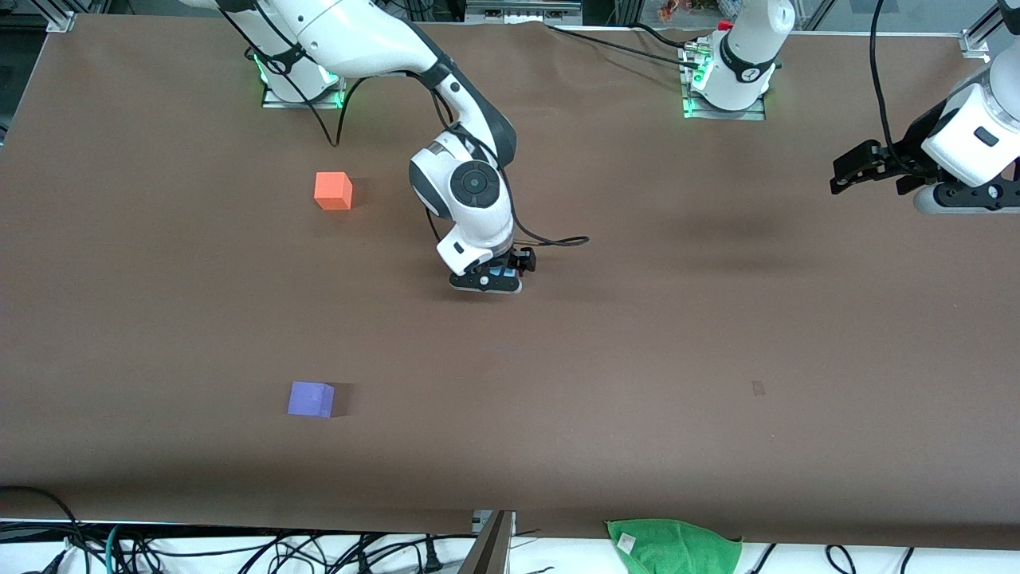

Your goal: Place blue block between orange and purple blocks

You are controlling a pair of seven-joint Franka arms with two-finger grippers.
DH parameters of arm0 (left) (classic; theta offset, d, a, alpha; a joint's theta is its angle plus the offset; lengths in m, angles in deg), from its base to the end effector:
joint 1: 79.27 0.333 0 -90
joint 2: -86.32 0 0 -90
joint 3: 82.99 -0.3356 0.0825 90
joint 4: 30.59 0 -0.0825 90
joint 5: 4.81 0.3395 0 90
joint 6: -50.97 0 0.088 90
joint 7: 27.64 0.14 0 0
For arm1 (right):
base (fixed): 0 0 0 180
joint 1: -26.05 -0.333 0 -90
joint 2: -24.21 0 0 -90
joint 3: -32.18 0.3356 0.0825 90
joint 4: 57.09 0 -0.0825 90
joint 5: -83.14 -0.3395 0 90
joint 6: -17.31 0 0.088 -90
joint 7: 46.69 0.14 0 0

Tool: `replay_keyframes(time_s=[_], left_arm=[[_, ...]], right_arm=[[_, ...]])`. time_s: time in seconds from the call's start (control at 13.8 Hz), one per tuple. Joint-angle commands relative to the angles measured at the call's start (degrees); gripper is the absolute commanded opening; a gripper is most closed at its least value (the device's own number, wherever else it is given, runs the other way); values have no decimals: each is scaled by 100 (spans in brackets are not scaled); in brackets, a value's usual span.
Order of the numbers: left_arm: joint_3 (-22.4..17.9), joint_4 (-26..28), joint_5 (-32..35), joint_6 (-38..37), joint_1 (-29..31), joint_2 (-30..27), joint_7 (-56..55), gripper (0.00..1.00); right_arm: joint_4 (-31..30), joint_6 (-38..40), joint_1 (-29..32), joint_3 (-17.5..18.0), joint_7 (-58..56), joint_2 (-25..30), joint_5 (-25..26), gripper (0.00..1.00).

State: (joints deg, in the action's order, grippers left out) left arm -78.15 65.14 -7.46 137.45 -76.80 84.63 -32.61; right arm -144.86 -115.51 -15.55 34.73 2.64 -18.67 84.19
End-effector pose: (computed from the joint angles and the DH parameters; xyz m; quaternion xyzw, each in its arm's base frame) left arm 0.4852 -0.0274 0.5790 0.9973 0.0228 -0.0672 0.0176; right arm 0.5016 0.4788 0.2280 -0.9988 0.0453 -0.0073 0.0197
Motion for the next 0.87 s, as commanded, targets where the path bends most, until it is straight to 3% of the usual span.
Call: replay_keyframes(time_s=[0.0, 0.72, 0.8], left_arm=[[60, -186, -130, -237, 17, 283, 137, 100], [148, -309, -78, -263, -45, 337, 111, 100], [148, -309, -78, -263, -45, 345, 111, 100]], right_arm=[[67, -34, -58, -26, 129, -124, 141, 100], [67, -87, -146, -26, 173, -247, 80, 100], [67, -87, -146, -26, 173, -256, 80, 97]])
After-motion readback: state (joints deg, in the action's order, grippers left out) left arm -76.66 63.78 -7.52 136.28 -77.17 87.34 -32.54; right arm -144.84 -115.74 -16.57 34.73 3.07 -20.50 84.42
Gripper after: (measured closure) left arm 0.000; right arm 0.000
